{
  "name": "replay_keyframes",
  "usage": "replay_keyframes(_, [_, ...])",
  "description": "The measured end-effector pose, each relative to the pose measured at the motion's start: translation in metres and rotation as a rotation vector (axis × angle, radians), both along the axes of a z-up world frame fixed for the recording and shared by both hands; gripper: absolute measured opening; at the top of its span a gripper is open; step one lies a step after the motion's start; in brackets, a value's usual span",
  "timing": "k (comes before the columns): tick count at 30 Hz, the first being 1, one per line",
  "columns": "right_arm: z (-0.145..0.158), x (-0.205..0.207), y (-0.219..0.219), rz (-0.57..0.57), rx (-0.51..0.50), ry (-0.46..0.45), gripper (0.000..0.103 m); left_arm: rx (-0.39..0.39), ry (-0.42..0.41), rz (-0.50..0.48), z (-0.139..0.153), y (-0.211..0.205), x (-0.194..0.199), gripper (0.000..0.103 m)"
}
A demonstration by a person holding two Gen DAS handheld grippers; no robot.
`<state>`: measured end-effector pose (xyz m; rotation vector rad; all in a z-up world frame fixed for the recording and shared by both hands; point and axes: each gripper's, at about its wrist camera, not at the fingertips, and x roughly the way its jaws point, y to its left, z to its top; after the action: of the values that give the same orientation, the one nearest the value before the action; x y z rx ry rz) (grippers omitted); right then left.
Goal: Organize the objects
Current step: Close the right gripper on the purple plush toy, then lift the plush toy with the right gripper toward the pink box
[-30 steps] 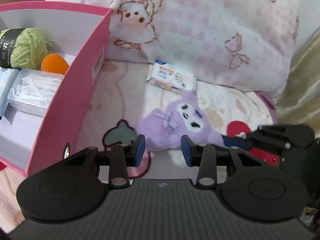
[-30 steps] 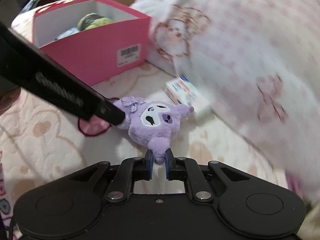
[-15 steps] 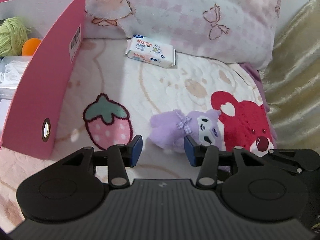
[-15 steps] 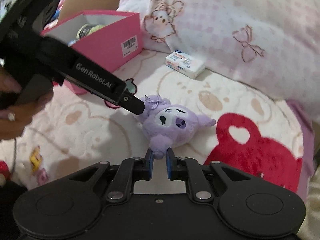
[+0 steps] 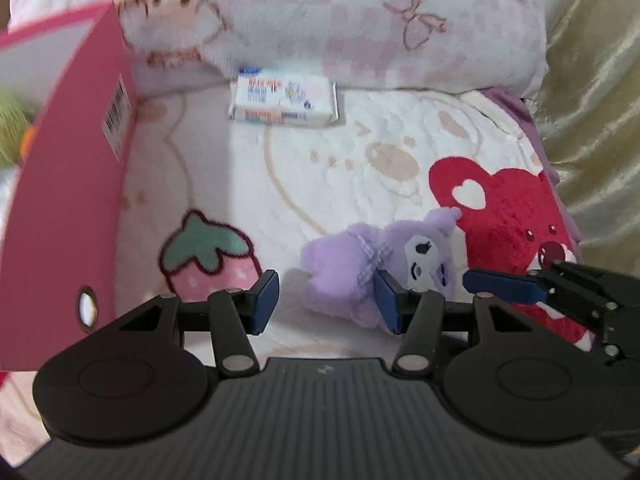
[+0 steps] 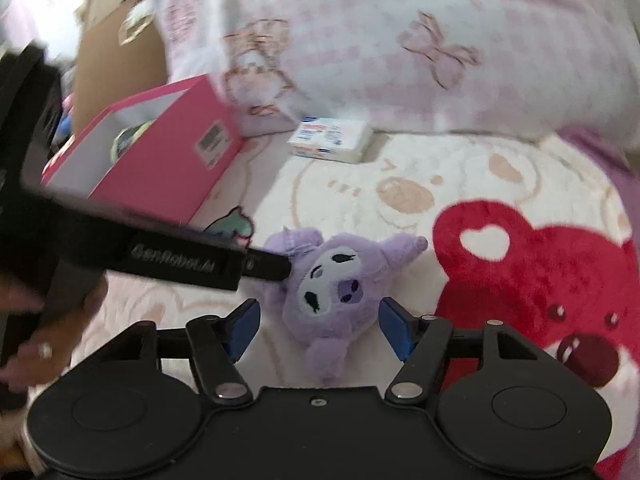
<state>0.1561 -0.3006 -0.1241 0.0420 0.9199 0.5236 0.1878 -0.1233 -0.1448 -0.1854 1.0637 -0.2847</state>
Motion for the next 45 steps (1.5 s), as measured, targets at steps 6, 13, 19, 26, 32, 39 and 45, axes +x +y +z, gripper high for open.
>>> replay_keyframes(6, [-0.017,0.007,0.005,-0.057,0.008,0.022,0.074,-0.041,0.018,0.046,-0.009,0.002,0.005,0.056])
replay_keyframes(13, [-0.023,0.009,0.005,-0.117,0.078,0.048,0.08,-0.108,-0.018,0.055,-0.014,0.003,0.001,0.038])
replay_keyframes(19, [-0.028,0.008,0.022,-0.125,-0.009,0.017,0.078,-0.154,0.017,0.051,-0.02,0.005,0.003,0.036])
replay_keyframes(26, [-0.019,-0.009,0.029,-0.076,-0.072,-0.05,0.07,-0.141,0.022,0.029,-0.014,0.004,-0.009,0.034])
replay_keyframes(32, [-0.011,-0.021,0.031,-0.076,-0.064,-0.032,0.072,-0.136,0.04,0.016,-0.005,0.009,-0.02,0.034])
replay_keyframes(39, [0.004,-0.043,0.035,-0.061,-0.049,-0.023,0.075,-0.145,0.072,-0.014,0.012,0.017,-0.038,0.034])
replay_keyframes(45, [0.022,-0.065,0.045,-0.028,-0.046,-0.005,0.076,-0.116,0.07,-0.039,0.034,0.028,-0.061,0.034])
